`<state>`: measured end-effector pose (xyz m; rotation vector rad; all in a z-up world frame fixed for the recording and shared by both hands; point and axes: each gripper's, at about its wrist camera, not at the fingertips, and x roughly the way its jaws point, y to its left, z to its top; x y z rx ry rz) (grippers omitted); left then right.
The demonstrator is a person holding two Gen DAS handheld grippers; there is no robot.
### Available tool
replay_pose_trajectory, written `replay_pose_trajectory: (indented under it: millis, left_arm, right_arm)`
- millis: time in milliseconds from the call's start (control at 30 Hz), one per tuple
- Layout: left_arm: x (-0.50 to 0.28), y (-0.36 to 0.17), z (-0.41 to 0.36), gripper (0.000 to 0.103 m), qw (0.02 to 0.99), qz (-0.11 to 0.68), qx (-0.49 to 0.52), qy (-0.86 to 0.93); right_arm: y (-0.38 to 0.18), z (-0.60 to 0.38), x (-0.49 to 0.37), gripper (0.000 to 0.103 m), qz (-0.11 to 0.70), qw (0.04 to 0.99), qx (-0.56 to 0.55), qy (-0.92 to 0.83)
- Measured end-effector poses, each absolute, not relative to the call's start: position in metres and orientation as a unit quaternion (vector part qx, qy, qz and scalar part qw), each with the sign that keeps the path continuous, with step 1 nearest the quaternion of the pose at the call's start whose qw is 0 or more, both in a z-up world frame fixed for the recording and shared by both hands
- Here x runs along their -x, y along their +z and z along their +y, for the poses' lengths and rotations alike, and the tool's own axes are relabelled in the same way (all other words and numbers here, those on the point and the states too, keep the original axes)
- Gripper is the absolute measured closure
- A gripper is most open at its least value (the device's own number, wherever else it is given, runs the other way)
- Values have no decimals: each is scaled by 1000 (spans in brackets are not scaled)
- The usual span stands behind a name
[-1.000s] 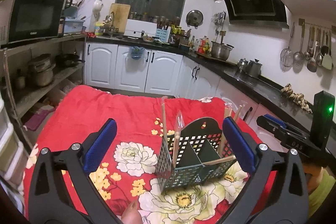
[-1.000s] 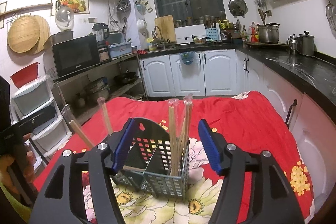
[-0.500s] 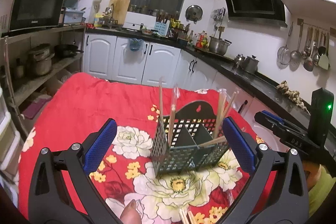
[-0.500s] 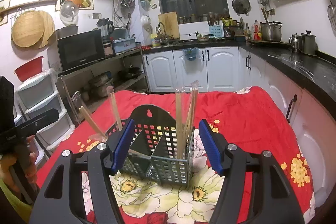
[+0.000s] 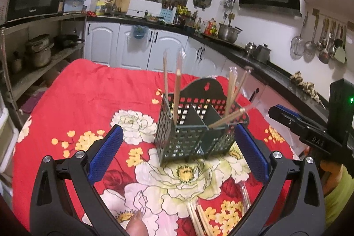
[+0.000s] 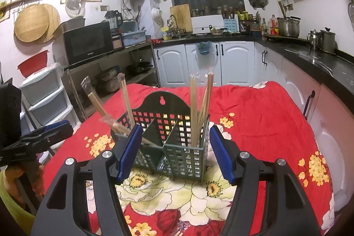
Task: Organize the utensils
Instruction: 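Withdraw both open tools and lower them toward chopsticks on the cloth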
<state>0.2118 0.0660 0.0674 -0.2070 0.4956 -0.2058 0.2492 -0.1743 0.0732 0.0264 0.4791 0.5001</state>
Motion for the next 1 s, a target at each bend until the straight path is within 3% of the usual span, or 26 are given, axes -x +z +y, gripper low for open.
replay_pose_trajectory:
  millis: [1000]
  left_arm:
    - [-207, 8, 38, 10, 932, 338, 52, -122]
  right_arm:
    - [-2, -173, -233, 42, 354, 901, 20, 248]
